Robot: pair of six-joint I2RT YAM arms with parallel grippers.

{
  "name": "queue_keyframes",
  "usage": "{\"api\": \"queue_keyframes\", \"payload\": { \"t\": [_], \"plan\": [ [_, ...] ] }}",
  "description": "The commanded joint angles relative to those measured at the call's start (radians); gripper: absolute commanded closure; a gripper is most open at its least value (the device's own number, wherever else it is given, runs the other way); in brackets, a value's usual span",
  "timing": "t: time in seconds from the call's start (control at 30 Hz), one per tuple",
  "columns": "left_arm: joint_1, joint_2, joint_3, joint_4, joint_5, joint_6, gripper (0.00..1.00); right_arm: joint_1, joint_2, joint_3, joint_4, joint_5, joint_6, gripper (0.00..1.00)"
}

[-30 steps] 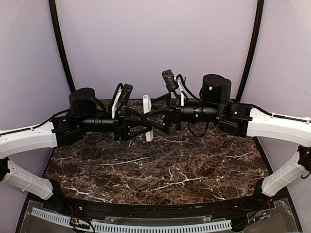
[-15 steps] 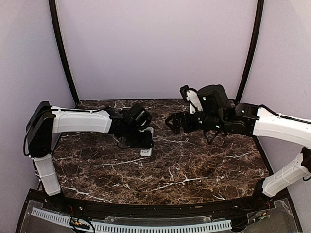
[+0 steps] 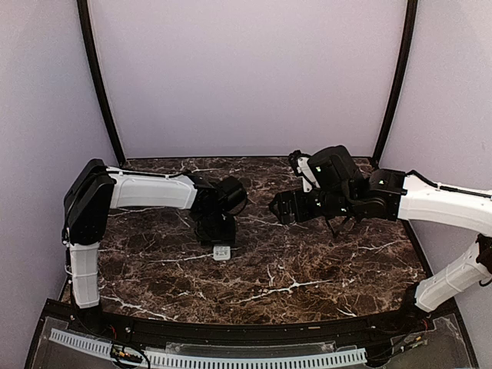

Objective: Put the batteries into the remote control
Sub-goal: Place the remote control at the center of the board, then reset both arms

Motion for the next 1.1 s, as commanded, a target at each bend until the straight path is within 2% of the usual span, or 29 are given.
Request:
{"api": "queue_keyframes", "payload": {
  "t": [0.0,0.03,0.07,0.1,0.17,0.4,0.63,0.77,0.9,1.0,1.07],
  "plan": [
    [0.0,0.038,0.015,-0.078,-0.034,-0.029,0.57,-0.002,-0.001,-0.001,0.002,0.006,0.008,0.01],
    [0.0,0.042,0.013,-0.077,-0.03,-0.031,0.54,-0.002,0.0,-0.003,0.002,0.004,0.008,0.01],
    [0.0,0.048,0.013,-0.079,-0.022,-0.035,0.41,-0.001,-0.001,-0.004,0.003,0.003,0.008,0.01],
    [0.0,0.049,0.011,-0.079,-0.019,-0.043,0.2,-0.001,-0.003,-0.005,0.003,0.001,0.008,0.01],
    [0.0,0.049,0.01,-0.076,-0.014,-0.048,0.04,-0.001,-0.007,-0.009,0.001,0.003,0.012,0.01],
    [0.001,0.031,0.035,-0.088,-0.027,-0.034,0.01,-0.001,-0.033,-0.025,-0.002,0.016,0.019,0.01],
    [0.005,-0.136,0.035,-0.04,-0.125,0.02,0.01,-0.054,-0.078,-0.064,-0.005,0.049,0.003,0.01],
    [0.084,-0.271,-0.037,0.082,-0.174,0.11,0.01,-0.195,-0.152,-0.165,0.061,0.023,-0.074,0.01],
    [0.276,-0.382,-0.141,0.129,-0.164,0.112,0.01,-0.41,-0.274,-0.313,0.158,-0.12,-0.109,0.01],
    [0.415,-0.479,-0.245,0.16,-0.286,0.13,0.01,-0.582,-0.37,-0.454,0.251,-0.213,-0.109,0.01],
    [0.472,-0.553,-0.334,0.217,-0.367,0.156,0.01,-0.711,-0.42,-0.556,0.306,-0.351,-0.089,0.01]
  ]
}}
